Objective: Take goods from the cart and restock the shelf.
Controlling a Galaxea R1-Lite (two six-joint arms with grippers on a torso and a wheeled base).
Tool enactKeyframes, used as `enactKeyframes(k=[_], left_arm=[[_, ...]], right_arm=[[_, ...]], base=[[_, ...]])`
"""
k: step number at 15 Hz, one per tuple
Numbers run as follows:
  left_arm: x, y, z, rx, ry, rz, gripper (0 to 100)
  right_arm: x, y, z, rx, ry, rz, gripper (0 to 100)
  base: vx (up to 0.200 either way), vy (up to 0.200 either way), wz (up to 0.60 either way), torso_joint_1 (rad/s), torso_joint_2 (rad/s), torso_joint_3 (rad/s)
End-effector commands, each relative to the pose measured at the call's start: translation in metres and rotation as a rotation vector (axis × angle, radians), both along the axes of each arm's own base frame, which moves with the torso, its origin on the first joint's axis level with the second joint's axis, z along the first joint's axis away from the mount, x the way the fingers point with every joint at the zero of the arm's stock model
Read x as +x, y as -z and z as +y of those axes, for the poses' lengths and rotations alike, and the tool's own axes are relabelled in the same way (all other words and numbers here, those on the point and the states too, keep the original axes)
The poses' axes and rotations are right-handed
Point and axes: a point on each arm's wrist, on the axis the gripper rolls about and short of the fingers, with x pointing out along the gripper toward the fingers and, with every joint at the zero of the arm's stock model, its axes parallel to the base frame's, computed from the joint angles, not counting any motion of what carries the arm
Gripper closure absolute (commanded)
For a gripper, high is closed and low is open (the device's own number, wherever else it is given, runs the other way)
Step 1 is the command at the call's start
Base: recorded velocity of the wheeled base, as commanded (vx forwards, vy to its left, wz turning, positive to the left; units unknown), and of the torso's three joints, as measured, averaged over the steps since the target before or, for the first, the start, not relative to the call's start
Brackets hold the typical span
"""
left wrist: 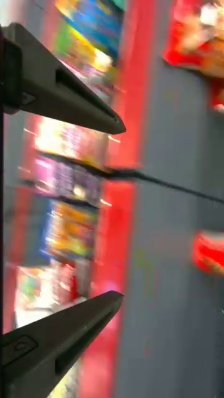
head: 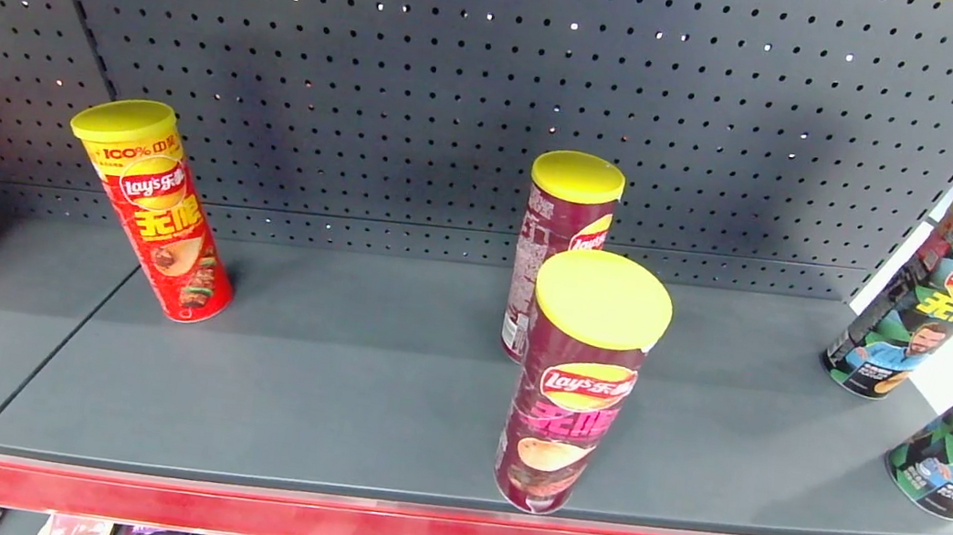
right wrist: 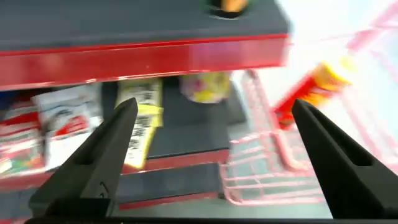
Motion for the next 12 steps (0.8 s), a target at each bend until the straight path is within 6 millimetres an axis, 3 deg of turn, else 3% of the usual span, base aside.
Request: enactKeyframes(k=[1, 4, 5, 9, 12], left_arm=[[0.008, 0.022, -0.002, 0.013, 0.075, -0.056, 0], [0.008, 0.023, -0.002, 0.000, 0.071, -0.043, 0], [0.008, 0.023, -0.002, 0.003, 0.051, -0.043, 0], [0.008, 0.022, -0.003, 0.014, 0.089, -0.048, 0], [0.007, 0.027, -0.006, 0.096, 0.244, 0.004, 0]], right_arm=[[0.001, 0.006, 0.001, 0.011, -0.046, -0.008, 0], [0.003, -0.001, 0.004, -0.016, -0.202, -0.098, 0], [0.008, 0.010, 0.004, -0.007, -0.183, -0.095, 0], [0.011, 0.018, -0.001, 0.030, 0.005, -0.109, 0], [0.010, 0.018, -0.002, 0.048, -0.252, -0.106, 0]], base=[[0.000, 0.000, 0.00, 0.000, 0.00, 0.000], [0.000, 0.000, 0.00, 0.000, 0.00, 0.000], [0.000, 0.000, 0.00, 0.000, 0.00, 0.000], [0.000, 0.000, 0.00, 0.000, 0.00, 0.000], [0.000, 0.000, 0.00, 0.000, 0.00, 0.000]])
